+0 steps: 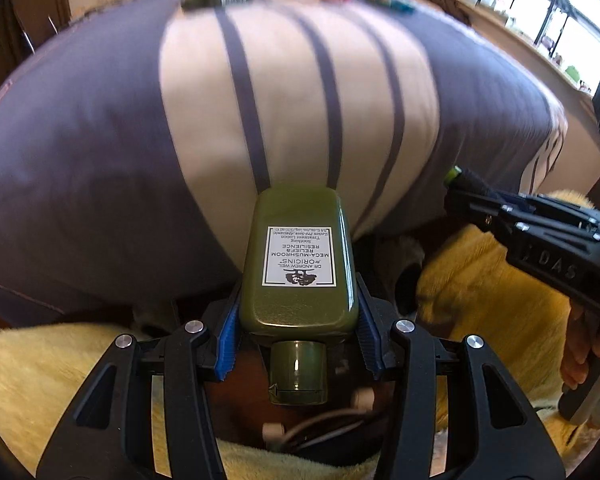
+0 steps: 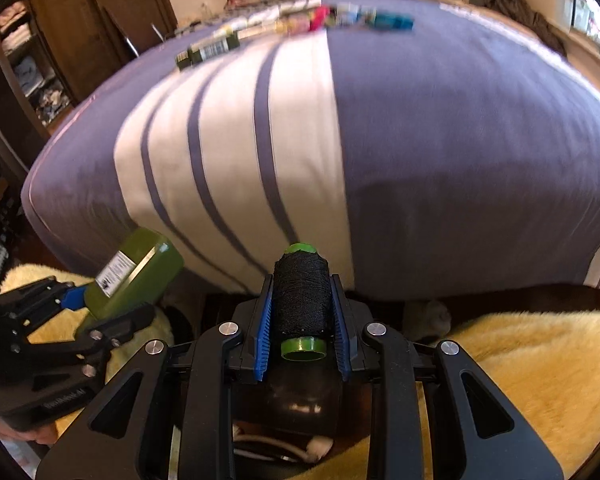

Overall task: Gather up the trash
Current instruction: 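Lower both held items into the black bin and open both tools, then grasp the second green bottle with the left tool while the right tool grasps the blue wipe pack, then carry both items down to the black bin and open both tools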

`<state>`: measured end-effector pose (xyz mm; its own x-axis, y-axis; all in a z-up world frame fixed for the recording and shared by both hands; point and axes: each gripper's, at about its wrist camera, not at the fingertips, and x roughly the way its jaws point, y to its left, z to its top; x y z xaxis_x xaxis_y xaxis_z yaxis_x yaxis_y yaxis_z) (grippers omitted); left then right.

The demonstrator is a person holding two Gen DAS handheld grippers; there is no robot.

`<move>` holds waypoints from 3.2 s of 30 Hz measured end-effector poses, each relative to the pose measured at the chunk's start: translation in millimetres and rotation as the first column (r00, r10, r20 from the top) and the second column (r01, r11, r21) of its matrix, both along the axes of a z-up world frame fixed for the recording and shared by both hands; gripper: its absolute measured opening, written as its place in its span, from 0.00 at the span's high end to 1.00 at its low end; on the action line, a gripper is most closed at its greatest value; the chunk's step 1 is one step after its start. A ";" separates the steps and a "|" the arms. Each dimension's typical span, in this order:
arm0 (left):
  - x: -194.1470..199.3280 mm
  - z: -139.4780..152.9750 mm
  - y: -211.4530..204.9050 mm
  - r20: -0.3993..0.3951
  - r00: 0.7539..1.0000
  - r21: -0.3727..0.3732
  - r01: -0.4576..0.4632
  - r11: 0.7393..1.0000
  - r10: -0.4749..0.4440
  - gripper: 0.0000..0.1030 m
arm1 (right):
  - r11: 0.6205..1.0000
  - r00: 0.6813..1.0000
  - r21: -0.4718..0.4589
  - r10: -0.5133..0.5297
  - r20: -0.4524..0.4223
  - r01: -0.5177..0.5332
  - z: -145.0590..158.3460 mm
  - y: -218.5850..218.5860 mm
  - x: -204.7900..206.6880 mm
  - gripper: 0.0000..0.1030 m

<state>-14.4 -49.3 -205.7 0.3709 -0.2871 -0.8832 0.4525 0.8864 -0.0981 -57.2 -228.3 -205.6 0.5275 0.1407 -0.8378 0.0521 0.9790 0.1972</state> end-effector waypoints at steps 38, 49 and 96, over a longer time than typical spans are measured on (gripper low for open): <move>21.6 18.9 14.8 0.044 0.997 -0.010 -0.057 0.998 0.058 0.19 | 0.991 0.987 -0.039 -0.125 0.100 0.130 41.0 -42.2 14.2 0.23; 107.2 93.3 21.1 0.225 0.966 -0.036 -0.125 0.991 0.130 0.19 | 0.977 0.961 -0.083 -0.172 0.216 0.194 101.2 -80.4 91.6 0.20; 178.1 83.6 -19.6 0.224 0.972 0.024 -0.073 0.997 0.066 0.56 | 0.981 0.981 -0.147 -0.103 0.164 0.128 82.1 -72.4 154.2 0.60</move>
<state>163.7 -68.8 -122.0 0.5776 -0.2268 -0.7841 0.3969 0.9174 0.0270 97.1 -300.6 -123.6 0.6578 -0.0550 -0.7512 0.1477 0.9874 0.0570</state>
